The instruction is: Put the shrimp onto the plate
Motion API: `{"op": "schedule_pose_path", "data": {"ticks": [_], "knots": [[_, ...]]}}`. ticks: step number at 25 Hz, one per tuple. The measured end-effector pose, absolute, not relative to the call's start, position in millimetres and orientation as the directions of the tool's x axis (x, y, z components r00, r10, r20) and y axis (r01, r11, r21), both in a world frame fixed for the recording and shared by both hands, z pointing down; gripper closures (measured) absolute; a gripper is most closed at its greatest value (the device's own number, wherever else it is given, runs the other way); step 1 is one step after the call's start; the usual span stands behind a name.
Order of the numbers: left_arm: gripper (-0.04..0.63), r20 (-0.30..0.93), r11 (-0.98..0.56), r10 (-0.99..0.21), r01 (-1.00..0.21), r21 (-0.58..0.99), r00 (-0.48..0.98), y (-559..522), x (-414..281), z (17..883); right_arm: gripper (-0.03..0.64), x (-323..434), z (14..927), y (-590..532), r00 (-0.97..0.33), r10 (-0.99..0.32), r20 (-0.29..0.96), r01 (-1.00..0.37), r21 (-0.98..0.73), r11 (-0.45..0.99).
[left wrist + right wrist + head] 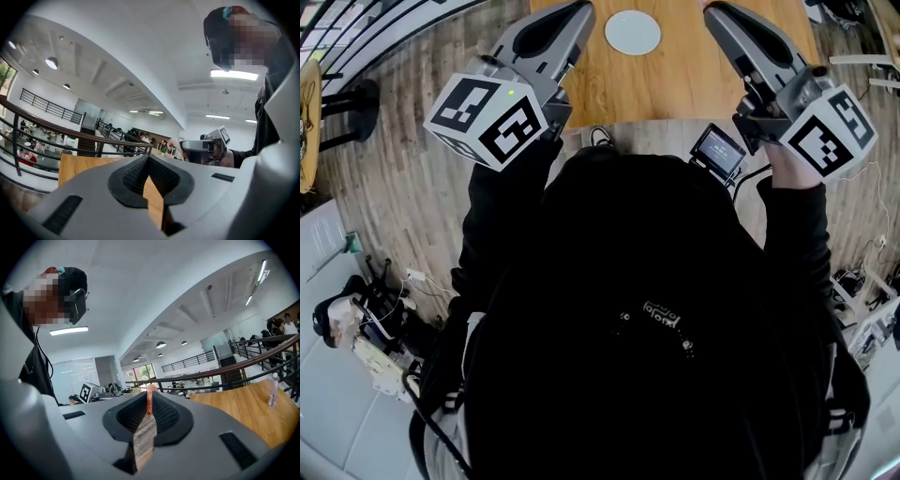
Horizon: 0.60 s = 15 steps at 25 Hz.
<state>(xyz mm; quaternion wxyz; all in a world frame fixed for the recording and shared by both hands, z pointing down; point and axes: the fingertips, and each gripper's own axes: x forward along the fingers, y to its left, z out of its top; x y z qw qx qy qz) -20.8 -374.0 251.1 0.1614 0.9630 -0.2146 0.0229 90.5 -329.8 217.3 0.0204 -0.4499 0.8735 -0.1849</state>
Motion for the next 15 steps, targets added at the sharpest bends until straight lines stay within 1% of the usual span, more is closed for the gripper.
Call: {"op": "schedule_pose_path", "data": {"ticks": [8, 15], "knots": [[0.589, 0.104, -0.887, -0.327, -0.343, 0.31, 0.939, -407.2, -16.0, 260.7, 0.569, 91.6, 223.0, -357.3, -0.526, -0.835, 0.159, -0.823, -0.343, 0.453], [0.589, 0.13, -0.89, -0.296, -0.323, 0.323, 0.946, -413.4, -9.9, 278.2, 0.569, 94.8, 231.7, -365.8, -0.49, -0.841, 0.228, -0.854, -0.319, 0.411]]}}
